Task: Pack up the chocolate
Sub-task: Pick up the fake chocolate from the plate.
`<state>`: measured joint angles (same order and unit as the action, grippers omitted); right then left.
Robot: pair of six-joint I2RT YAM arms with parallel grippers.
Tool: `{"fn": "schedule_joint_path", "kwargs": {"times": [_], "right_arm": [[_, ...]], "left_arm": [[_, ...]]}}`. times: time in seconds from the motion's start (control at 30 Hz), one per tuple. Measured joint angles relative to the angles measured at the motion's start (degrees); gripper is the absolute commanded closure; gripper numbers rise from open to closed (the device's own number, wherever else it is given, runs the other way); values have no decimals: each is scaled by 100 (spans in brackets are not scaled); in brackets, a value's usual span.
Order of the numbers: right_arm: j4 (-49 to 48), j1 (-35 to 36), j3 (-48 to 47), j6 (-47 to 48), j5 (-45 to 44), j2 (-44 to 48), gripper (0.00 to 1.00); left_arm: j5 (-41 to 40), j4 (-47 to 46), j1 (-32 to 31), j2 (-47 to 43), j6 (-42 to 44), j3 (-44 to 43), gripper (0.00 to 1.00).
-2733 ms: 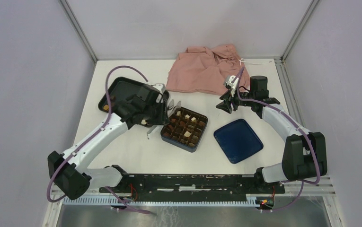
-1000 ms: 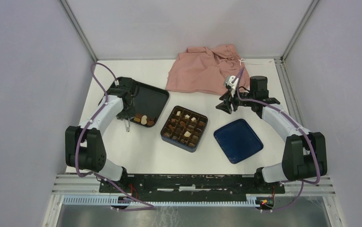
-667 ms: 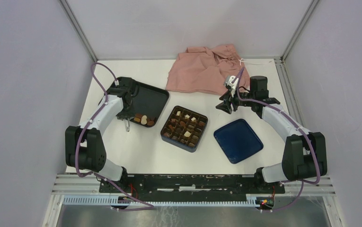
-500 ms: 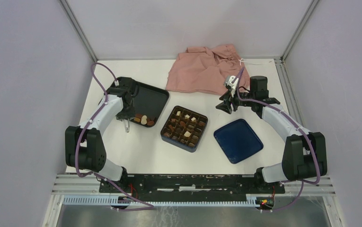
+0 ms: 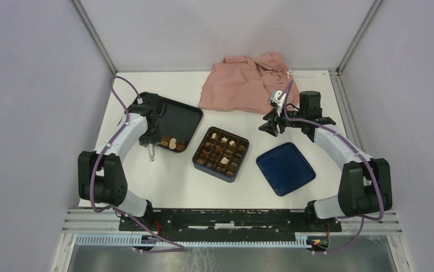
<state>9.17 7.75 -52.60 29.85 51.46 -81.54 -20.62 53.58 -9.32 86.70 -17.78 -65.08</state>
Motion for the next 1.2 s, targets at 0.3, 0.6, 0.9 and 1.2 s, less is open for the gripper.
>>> {"fn": "schedule_joint_path", "kwargs": {"times": [0.3,0.6,0.9,1.2], "right_arm": [[0,0,0,0,0,0,44],[24,0,0,13,109,0,43],[195,151,0,177,249,-2,29],[516,911,-201,348,-278,-426,30]], "left_arm": [[39,22,0,0,0,-24,96],[358,9,0,-658,2,-94,98],[1095,-101,0,-1497,2,-76,98],[3073,-584,0,-2365,-85,295,98]]}}
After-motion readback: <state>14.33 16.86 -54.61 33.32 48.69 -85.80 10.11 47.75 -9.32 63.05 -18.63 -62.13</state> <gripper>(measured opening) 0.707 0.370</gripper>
